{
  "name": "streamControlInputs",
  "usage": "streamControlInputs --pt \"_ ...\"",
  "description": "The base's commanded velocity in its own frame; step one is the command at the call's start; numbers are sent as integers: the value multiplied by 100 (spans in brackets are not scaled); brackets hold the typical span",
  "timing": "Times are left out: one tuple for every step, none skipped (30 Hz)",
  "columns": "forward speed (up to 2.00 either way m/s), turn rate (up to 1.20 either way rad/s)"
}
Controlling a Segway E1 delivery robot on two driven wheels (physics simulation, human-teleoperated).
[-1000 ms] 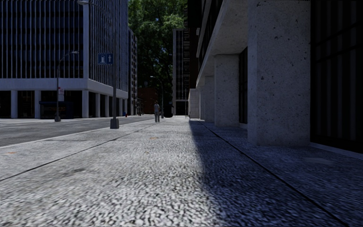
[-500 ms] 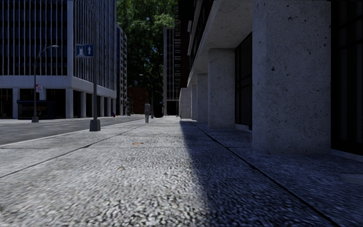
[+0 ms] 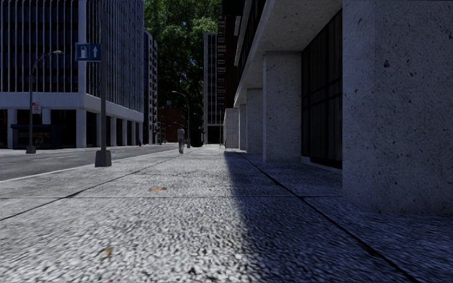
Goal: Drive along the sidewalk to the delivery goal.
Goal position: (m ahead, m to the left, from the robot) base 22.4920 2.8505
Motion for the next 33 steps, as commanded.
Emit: streamControlInputs --pt "200 0" --pt "200 0" --pt "200 0" --pt "200 0" --pt "200 0" --pt "200 0" --pt "200 0" --pt "200 0" --pt "200 0" --pt "200 0" --pt "200 0" --pt "200 0" --pt "200 0" --pt "200 0" --pt "200 0" --pt "200 0" --pt "200 0" --pt "200 0" --pt "200 0" --pt "200 0" --pt "200 0" --pt "200 0" --pt "200 0" --pt "200 12" --pt "200 12" --pt "200 19" --pt "200 20" --pt "200 21" --pt "200 21" --pt "200 9" --pt "200 0" --pt "200 0" --pt "200 0"
